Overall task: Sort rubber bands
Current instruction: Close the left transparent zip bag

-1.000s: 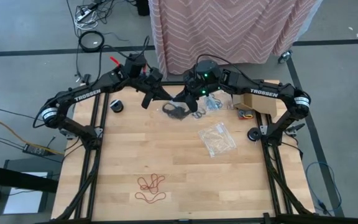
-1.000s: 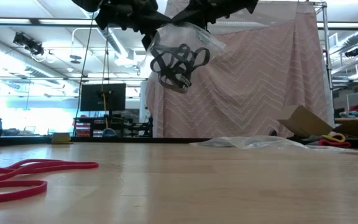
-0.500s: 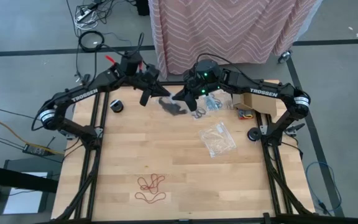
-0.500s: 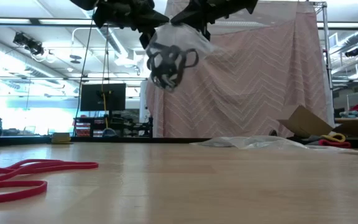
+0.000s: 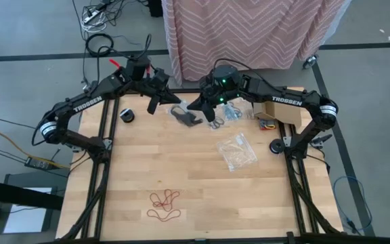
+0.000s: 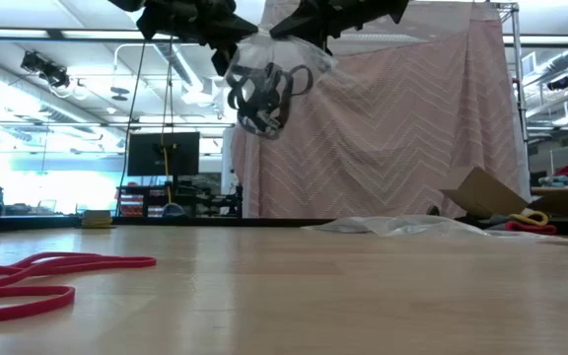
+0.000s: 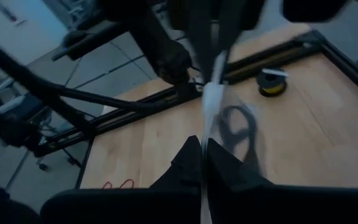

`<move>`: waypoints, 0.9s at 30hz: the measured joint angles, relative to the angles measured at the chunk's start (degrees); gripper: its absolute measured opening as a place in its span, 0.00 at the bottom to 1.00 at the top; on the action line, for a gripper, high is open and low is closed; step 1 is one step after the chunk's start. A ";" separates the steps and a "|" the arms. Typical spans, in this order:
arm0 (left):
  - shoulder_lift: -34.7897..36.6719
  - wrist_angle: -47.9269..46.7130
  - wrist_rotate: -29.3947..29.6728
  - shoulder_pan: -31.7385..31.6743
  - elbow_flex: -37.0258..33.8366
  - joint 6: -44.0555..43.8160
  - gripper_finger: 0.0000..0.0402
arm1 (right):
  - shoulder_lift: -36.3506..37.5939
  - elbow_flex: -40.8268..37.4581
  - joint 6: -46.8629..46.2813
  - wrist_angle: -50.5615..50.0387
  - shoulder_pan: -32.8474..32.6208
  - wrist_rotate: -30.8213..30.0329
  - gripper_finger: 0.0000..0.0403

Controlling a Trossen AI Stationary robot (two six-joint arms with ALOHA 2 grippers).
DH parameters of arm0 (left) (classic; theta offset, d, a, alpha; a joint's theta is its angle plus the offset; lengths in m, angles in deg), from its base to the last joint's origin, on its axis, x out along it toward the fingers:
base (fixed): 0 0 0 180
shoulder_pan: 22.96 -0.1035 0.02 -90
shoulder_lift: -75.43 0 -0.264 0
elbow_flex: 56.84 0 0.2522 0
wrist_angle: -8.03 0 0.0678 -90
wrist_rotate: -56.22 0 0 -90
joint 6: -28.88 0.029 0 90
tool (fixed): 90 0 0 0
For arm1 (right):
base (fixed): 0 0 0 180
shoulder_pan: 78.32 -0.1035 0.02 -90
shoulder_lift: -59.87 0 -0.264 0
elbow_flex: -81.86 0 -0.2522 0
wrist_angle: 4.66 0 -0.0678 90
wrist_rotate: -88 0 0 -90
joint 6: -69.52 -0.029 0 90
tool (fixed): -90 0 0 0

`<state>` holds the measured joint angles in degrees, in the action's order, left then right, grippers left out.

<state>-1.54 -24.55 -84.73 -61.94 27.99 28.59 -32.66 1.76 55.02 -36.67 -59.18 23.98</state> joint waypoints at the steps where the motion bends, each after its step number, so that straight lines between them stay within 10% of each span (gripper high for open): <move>1: 0.07 -0.24 -0.51 -0.02 0.02 0.01 0.00 | 0.00 -0.02 0.59 0.93 -0.02 0.87 0.00; 15: -0.52 -0.23 0.21 1.69 0.06 0.76 0.00 | -0.04 -0.10 -1.97 4.58 1.55 -0.13 0.29; 27: -2.53 4.45 0.96 3.70 0.06 -0.14 0.00 | -0.13 -0.08 -2.37 3.30 1.99 0.23 0.25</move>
<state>-4.07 -20.10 -83.77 -58.24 28.05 28.45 -32.80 1.69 52.66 -33.36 -57.19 24.21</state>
